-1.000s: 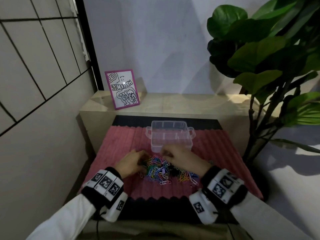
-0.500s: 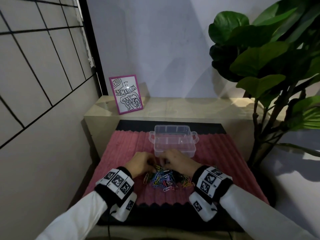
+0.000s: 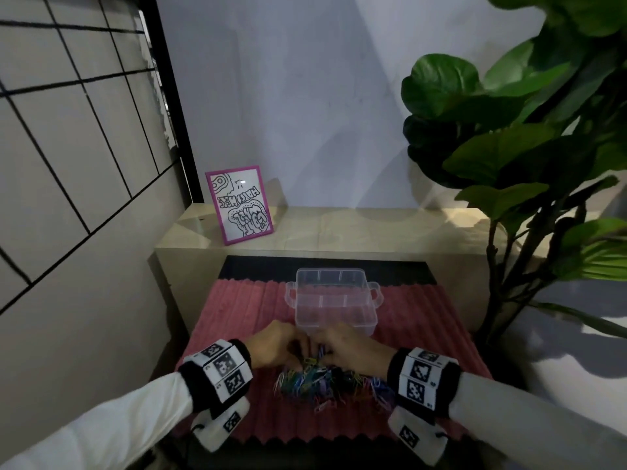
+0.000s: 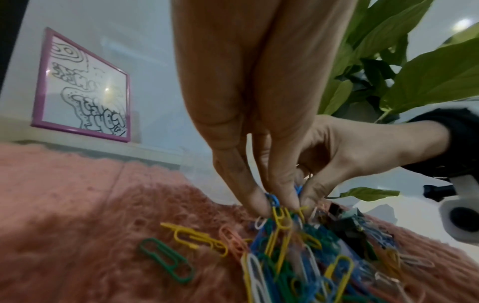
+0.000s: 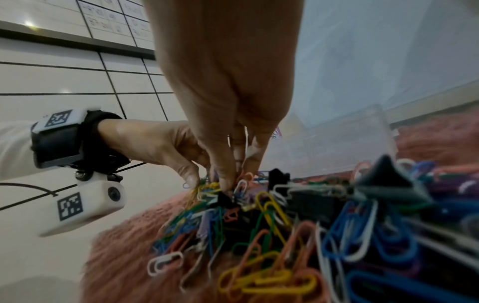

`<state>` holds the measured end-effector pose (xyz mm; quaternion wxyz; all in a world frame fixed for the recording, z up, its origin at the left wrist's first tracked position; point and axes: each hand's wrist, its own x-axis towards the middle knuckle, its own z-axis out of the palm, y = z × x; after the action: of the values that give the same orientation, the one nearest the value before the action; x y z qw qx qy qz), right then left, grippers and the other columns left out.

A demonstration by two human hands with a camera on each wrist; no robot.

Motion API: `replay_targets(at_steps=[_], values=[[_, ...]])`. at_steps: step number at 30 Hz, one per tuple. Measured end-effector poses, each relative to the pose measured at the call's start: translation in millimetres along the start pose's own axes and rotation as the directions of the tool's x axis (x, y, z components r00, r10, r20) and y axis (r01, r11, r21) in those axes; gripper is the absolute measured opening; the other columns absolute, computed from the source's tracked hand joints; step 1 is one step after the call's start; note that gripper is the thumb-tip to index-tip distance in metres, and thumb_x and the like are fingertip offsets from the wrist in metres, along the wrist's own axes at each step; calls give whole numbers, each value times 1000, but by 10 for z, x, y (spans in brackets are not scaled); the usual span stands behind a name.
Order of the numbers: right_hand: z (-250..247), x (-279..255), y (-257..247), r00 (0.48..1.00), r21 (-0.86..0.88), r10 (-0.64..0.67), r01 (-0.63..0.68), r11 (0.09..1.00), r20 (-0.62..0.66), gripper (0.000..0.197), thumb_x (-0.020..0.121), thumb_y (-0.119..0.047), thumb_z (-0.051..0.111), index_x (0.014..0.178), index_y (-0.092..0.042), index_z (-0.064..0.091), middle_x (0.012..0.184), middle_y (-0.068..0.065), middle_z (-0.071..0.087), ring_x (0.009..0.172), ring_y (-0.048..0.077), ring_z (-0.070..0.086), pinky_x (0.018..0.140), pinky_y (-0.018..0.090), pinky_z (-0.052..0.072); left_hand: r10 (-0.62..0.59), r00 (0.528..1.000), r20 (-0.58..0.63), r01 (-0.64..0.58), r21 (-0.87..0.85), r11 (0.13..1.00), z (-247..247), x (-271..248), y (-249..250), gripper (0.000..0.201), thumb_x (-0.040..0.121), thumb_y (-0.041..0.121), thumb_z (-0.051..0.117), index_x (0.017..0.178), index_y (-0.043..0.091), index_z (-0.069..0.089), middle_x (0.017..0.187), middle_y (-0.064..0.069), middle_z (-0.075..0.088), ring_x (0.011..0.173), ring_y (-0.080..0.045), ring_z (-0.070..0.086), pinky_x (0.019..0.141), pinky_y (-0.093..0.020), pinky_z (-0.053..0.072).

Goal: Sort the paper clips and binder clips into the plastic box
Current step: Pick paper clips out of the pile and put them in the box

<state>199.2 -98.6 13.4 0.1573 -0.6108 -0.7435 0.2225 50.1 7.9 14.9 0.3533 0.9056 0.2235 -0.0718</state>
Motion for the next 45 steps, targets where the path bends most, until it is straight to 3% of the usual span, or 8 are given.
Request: replay_targets(at_steps=[8, 12, 16, 21, 26, 32, 40, 45], values=[[-519, -42, -229, 987, 116, 148, -154, 981, 56, 21, 76, -10, 70, 96, -6, 69, 100, 7, 70, 91, 21, 64, 79, 33, 52, -31, 999, 26, 32, -59, 998, -352, -61, 204, 26, 73, 21, 74, 95, 8, 70, 94, 0, 68, 65, 8, 56, 70, -12, 43], [-726, -21, -178, 983, 250, 144, -169, 953, 116, 10, 77, -8, 71, 86, -9, 68, 85, 3, 68, 71, 3, 62, 69, 18, 48, -17, 1000, -7, 16, -101, 995, -437, -80, 184, 20, 76, 18, 72, 92, 6, 71, 89, -6, 70, 61, 7, 58, 72, -22, 50], [-643, -67, -96, 991, 370, 136, -131, 920, 12, 8, 76, -4, 72, 83, -6, 68, 85, 17, 70, 76, 18, 65, 69, 24, 50, 16, 995, -96, -32, -167, 985, -293, -141, 95, 16, 78, 5, 68, 93, 0, 68, 82, -9, 66, 58, 5, 60, 65, -12, 50], [-459, -87, -74, 971, 420, 210, -143, 896, -116, 18, 72, 0, 74, 86, 7, 66, 70, 9, 65, 64, 15, 59, 60, 20, 48, 10, 976, -219, -40, -134, 990, -103, -173, 14, 19, 76, 1, 68, 95, 0, 68, 85, -7, 65, 55, 12, 56, 60, -4, 45], [-528, -98, -117, 948, 460, 258, -148, 875, -187, 17, 74, 5, 70, 90, 8, 64, 70, 4, 63, 59, 8, 59, 56, 12, 49, 13, 947, -321, -77, -188, 979, -167, -178, 115, 17, 76, -6, 65, 93, -7, 66, 56, 22, 66, 57, 12, 60, 60, -3, 45], [-669, -13, 8, 915, 538, 301, -117, 835, -269, 13, 73, 5, 72, 75, -3, 62, 67, 8, 63, 51, 4, 60, 57, 17, 51, 33, 907, -420, -139, -225, 964, -461, -79, 160, 22, 72, -2, 70, 74, 20, 66, 70, 11, 68, 63, 6, 62, 66, -11, 51], [-744, 89, 169, 888, 634, 352, -92, 768, -297, 18, 73, 7, 70, 69, -7, 59, 62, 10, 59, 50, 9, 57, 54, 16, 49, -9, 928, -373, -49, -147, 988, -553, 433, 241, 15, 73, -2, 68, 86, 6, 68, 76, -3, 67, 54, 11, 58, 54, -4, 44], [-747, 174, 241, 878, 584, 357, -115, 804, -319, 22, 71, 6, 72, 66, -12, 60, 61, 8, 61, 50, 6, 58, 54, 17, 48, 34, 952, -303, -25, 36, 999, -448, 465, 185, 20, 81, 3, 61, 98, 8, 71, 97, -5, 71, 71, 10, 57, 64, 1, 38]])
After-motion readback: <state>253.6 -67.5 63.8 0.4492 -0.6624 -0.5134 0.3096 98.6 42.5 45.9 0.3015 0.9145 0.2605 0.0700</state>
